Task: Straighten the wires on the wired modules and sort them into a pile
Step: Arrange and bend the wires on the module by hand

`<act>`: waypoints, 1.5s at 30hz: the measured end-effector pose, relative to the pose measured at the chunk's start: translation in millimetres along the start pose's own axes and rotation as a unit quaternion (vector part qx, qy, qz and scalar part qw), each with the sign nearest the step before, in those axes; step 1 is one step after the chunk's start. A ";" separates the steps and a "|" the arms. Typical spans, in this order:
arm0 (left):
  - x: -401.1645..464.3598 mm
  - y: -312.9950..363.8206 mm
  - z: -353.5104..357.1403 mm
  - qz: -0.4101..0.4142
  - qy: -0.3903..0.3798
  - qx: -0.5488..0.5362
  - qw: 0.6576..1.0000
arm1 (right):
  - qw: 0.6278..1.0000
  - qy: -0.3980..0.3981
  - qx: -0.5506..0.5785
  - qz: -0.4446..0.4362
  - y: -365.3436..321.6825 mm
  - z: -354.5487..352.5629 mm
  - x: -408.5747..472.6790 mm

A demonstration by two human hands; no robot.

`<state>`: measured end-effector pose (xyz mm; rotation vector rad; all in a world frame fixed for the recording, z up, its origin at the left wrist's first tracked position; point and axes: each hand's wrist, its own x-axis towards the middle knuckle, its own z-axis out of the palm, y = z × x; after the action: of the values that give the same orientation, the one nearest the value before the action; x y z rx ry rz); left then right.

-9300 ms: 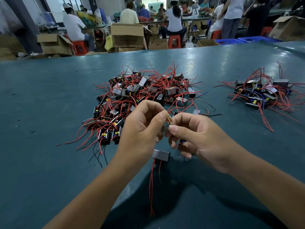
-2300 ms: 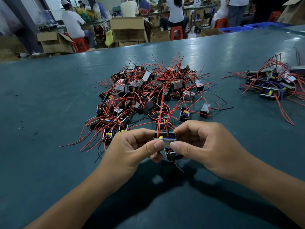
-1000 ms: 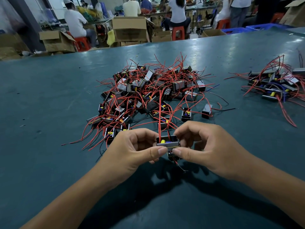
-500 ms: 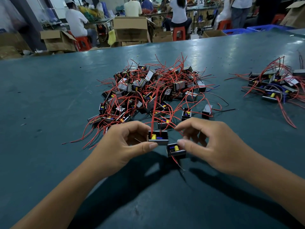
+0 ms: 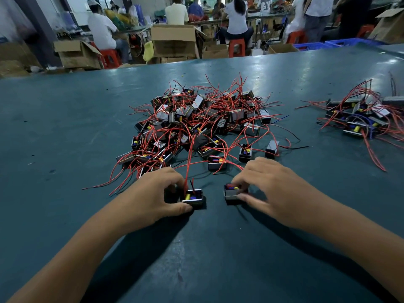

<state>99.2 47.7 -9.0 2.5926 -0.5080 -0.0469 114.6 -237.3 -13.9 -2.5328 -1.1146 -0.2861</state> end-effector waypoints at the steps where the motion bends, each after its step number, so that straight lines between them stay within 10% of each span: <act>1: -0.6 1.0 -0.2 -0.004 0.005 -0.004 1.000 | 1.000 -0.005 -0.009 -0.002 0.1 -1.9 -0.8; 7: -12.8 20.8 -17.3 0.075 0.112 -0.017 0.991 | 1.000 -0.024 -0.006 -0.009 1.6 -3.5 -2.3; 24: 12.6 65.7 39.0 0.237 0.074 0.093 0.964 | 0.996 -0.037 0.038 -0.065 5.7 -5.8 -3.8; 45: 13.3 63.8 39.3 0.179 0.120 -0.017 0.976 | 0.996 -0.046 0.072 -0.039 6.8 -4.2 -3.7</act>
<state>84.6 -26.9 -12.4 2.3900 -0.8626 0.3690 117.0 -245.7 -12.9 -2.4005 -1.2248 -0.1039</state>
